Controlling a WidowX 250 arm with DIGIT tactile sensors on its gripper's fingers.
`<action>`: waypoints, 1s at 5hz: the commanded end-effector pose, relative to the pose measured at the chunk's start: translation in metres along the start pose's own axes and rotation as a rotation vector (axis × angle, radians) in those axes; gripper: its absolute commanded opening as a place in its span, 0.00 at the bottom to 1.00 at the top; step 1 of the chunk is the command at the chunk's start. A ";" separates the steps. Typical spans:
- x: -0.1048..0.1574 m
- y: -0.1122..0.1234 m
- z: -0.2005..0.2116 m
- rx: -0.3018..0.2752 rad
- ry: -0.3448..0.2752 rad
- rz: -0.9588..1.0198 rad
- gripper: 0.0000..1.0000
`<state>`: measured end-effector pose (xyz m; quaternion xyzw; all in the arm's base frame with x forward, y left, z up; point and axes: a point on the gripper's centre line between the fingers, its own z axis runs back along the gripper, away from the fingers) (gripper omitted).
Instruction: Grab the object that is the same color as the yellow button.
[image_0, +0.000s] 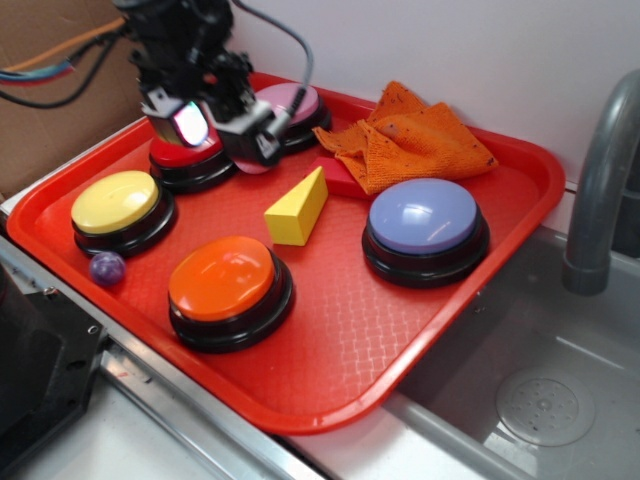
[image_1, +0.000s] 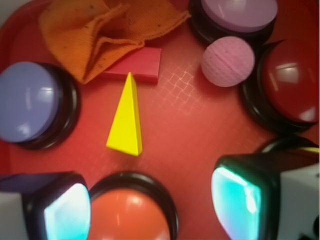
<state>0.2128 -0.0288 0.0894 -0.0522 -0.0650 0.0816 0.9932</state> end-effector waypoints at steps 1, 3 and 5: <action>0.012 -0.011 -0.033 -0.045 0.016 -0.002 1.00; 0.009 -0.022 -0.052 -0.087 0.055 -0.011 1.00; 0.012 -0.017 -0.062 -0.035 0.059 0.022 0.83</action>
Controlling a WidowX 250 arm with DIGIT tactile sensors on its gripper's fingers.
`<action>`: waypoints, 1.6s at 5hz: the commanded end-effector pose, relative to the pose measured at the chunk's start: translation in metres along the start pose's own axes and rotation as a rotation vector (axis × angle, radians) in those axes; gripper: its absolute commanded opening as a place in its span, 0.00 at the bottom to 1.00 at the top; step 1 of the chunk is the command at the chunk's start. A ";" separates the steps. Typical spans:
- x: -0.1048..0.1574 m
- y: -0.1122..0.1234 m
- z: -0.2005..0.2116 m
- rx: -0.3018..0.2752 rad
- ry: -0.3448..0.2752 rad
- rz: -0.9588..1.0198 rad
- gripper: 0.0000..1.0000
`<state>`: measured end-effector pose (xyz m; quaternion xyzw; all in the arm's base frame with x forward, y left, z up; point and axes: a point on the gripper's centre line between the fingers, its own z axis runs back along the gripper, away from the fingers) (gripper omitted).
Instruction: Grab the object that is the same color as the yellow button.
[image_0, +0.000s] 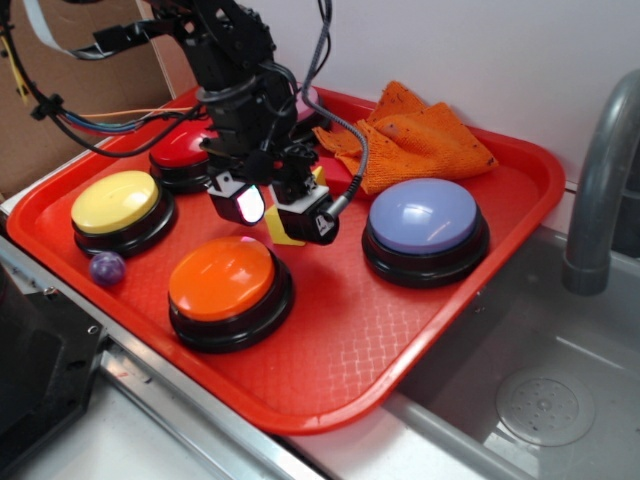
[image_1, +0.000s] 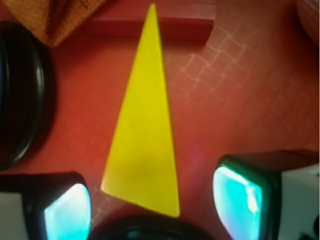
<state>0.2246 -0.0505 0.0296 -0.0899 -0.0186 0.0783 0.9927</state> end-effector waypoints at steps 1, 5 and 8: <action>0.013 -0.001 -0.002 0.032 -0.053 0.025 0.17; 0.025 0.015 0.088 0.196 -0.093 -0.130 0.00; 0.012 0.027 0.175 0.277 -0.108 -0.105 0.00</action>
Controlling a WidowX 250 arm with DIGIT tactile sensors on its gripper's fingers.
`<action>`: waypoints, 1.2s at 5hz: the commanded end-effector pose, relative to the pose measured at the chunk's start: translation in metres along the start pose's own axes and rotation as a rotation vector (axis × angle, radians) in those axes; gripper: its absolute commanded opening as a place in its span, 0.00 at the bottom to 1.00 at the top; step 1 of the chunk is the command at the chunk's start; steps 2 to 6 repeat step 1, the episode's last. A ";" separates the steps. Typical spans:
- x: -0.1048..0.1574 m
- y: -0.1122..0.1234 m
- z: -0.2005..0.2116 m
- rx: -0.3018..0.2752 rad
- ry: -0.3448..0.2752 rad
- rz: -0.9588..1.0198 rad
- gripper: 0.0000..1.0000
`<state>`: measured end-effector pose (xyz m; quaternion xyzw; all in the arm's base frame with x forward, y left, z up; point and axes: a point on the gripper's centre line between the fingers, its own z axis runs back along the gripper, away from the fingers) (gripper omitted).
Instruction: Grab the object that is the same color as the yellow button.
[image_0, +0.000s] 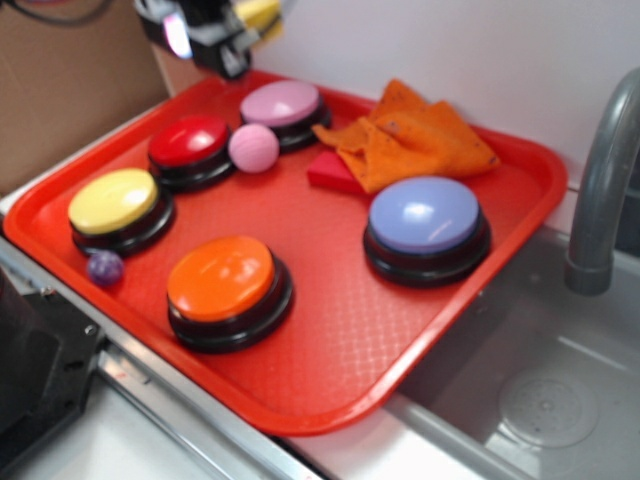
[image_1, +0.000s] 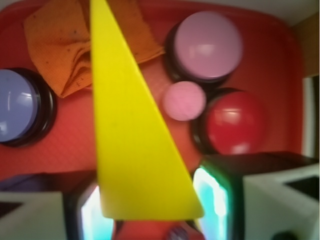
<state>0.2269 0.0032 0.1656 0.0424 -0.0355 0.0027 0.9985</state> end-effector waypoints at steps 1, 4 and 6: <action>-0.001 0.005 0.027 0.018 -0.071 0.095 0.00; -0.001 0.005 0.027 0.018 -0.071 0.095 0.00; -0.001 0.005 0.027 0.018 -0.071 0.095 0.00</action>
